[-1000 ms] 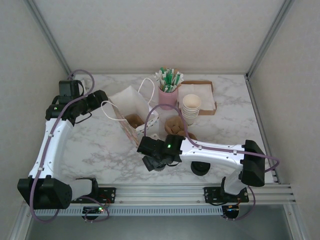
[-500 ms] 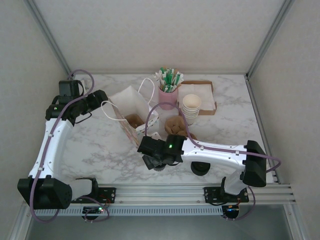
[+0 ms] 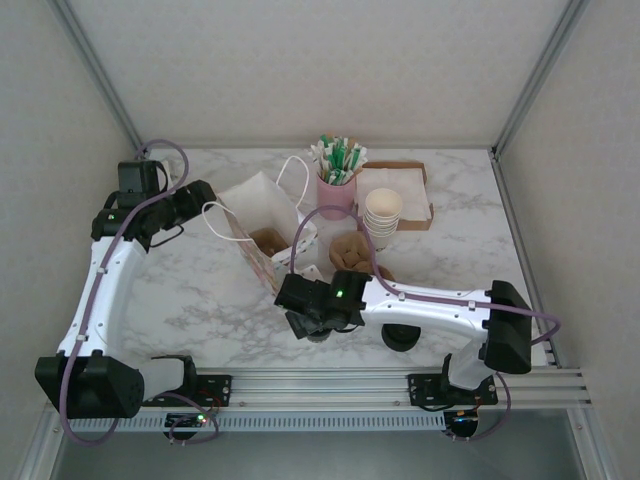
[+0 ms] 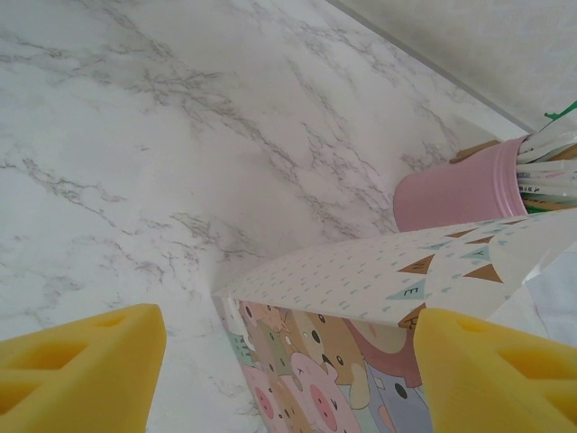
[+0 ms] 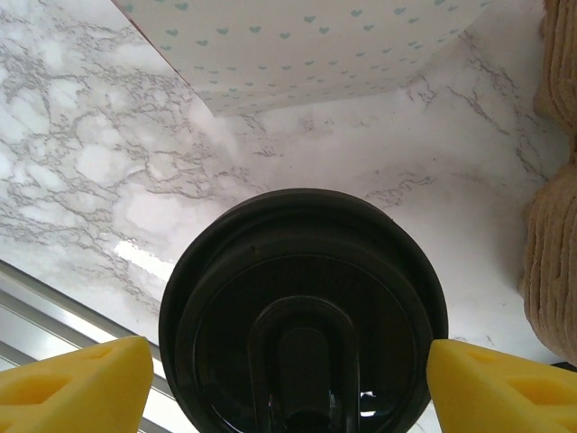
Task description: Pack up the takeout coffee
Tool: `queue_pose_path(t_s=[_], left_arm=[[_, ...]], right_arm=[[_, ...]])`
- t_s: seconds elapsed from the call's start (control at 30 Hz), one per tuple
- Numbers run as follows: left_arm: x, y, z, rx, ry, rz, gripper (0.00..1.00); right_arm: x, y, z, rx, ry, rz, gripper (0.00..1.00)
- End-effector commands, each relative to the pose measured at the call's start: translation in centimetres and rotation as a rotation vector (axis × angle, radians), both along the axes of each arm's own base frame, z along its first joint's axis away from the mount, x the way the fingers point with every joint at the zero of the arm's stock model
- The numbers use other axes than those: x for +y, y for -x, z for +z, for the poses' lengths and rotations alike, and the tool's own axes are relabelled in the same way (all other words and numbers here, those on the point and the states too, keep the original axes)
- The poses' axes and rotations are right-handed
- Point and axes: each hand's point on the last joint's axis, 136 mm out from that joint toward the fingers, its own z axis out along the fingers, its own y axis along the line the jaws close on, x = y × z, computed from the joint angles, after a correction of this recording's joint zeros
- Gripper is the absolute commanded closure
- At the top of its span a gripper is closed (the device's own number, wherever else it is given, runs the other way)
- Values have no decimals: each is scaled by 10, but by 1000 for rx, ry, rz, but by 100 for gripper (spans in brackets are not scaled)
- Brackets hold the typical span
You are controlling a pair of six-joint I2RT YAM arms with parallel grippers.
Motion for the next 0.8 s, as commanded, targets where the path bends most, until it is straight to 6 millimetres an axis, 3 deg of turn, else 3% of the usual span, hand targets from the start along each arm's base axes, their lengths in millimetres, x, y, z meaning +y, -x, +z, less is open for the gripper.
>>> queue_pose_path(t_s=[0.0, 0.3, 0.77], left_arm=[[3, 1, -2, 1, 5, 13, 27], [3, 1, -2, 0, 6, 15, 27], [3, 1, -2, 1, 4, 15, 27]], right_arm=[[-2, 4, -13, 2, 37, -6, 20], [-4, 5, -21, 6, 65, -6, 21], [-4, 2, 2, -52, 35, 8, 19]])
